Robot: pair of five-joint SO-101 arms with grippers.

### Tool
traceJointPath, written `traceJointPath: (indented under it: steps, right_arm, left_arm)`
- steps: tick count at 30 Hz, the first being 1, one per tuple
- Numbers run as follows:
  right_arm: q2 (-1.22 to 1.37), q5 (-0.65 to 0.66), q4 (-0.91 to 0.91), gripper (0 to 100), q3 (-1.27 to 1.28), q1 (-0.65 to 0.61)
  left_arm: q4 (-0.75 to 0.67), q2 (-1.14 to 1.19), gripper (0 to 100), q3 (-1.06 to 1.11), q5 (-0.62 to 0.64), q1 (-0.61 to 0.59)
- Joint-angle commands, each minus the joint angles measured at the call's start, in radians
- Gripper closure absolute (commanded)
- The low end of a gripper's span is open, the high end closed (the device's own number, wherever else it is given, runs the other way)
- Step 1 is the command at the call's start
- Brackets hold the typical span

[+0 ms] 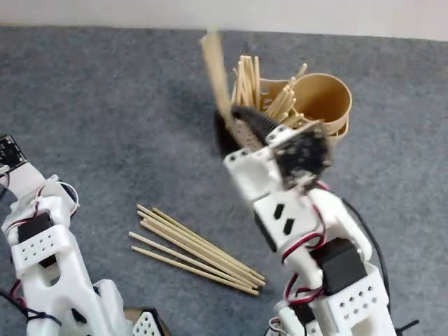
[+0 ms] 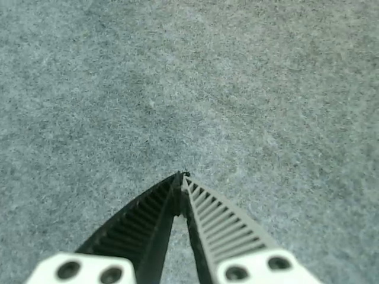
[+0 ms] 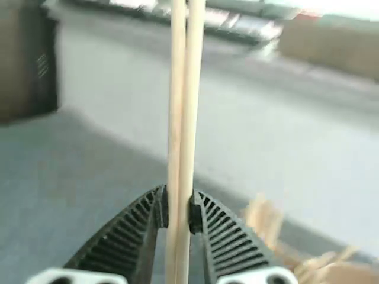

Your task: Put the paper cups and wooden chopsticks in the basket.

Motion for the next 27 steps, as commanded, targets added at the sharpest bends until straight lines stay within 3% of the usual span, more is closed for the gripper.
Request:
traceJointPath:
  steps: [1,4,13,27]
  right_arm:
    - [-0.018,-0.003,-0.177,99.3,-0.012,0.085]
    - [-0.015,-0.008,-0.309,99.3,-0.005,0.128]
    - [0.171,-0.011,-0.483,99.3,-0.007,0.216]
    - [0.41,-0.011,-0.506,98.7,0.087,0.217]
  left_arm:
    - [-0.017,-0.018,99,-0.008,-0.003,0.019]
    - [-0.017,-0.018,99,-0.008,-0.003,0.019]
    - [-0.018,-0.018,99,-0.008,-0.003,0.019]
    - [-0.018,-0.018,99,-0.008,-0.003,0.021]
